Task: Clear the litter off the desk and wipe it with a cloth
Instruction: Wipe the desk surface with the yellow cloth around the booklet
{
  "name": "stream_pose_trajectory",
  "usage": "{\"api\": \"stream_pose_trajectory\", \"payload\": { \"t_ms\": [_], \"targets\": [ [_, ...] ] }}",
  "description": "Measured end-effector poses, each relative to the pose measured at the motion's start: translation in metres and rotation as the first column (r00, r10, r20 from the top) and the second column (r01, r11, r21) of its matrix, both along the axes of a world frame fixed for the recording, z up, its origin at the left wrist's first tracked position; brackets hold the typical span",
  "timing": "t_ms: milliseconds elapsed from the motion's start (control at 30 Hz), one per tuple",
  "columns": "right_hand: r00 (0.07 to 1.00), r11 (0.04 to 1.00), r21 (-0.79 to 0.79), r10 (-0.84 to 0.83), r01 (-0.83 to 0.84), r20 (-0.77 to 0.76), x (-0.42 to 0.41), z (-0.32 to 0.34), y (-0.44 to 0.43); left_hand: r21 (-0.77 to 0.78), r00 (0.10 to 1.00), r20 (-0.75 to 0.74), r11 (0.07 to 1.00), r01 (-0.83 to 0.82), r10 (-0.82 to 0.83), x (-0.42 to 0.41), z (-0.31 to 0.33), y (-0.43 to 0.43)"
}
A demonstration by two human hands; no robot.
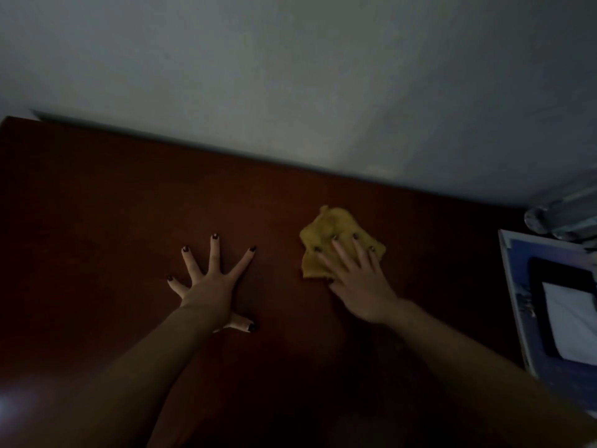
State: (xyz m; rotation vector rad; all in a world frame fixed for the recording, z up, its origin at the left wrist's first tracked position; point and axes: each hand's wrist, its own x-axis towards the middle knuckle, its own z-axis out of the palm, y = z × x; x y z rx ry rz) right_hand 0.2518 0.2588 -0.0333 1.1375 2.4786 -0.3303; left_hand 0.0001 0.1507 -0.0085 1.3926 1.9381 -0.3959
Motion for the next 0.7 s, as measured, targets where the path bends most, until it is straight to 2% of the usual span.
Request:
{"api": "stream_pose_trajectory", "payload": {
  "t_ms": [167, 300, 400, 533, 700],
  "targets": [
    [0.958, 0.958, 0.026, 0.285, -0.285, -0.016, 0.030, 0.010, -0.092, 0.000, 1.000, 0.000, 1.000, 0.014, -0.014, -0.001, 0.004, 0.000],
    [0.916, 0.919, 0.032, 0.394, -0.393, -0.070, 0.039, 0.004, -0.079, -0.003, 1.000, -0.013, 1.000, 0.012, -0.012, -0.002, 0.002, 0.000],
    [0.939, 0.947, -0.001, 0.319, -0.322, -0.128, 0.032, -0.002, -0.048, -0.004, 1.000, -0.005, 1.000, 0.010, -0.010, -0.002, 0.002, 0.001],
    [0.994, 0.996, -0.007, 0.086, -0.087, -0.065, 0.015, -0.013, 0.015, 0.014, 1.000, -0.005, 1.000, -0.004, 0.004, -0.004, -0.003, 0.000],
    [0.992, 0.990, -0.065, -0.125, 0.123, -0.030, -0.013, -0.012, 0.094, 0.013, 1.000, -0.011, 1.000, -0.006, 0.006, -0.005, -0.009, 0.000]
  ]
}}
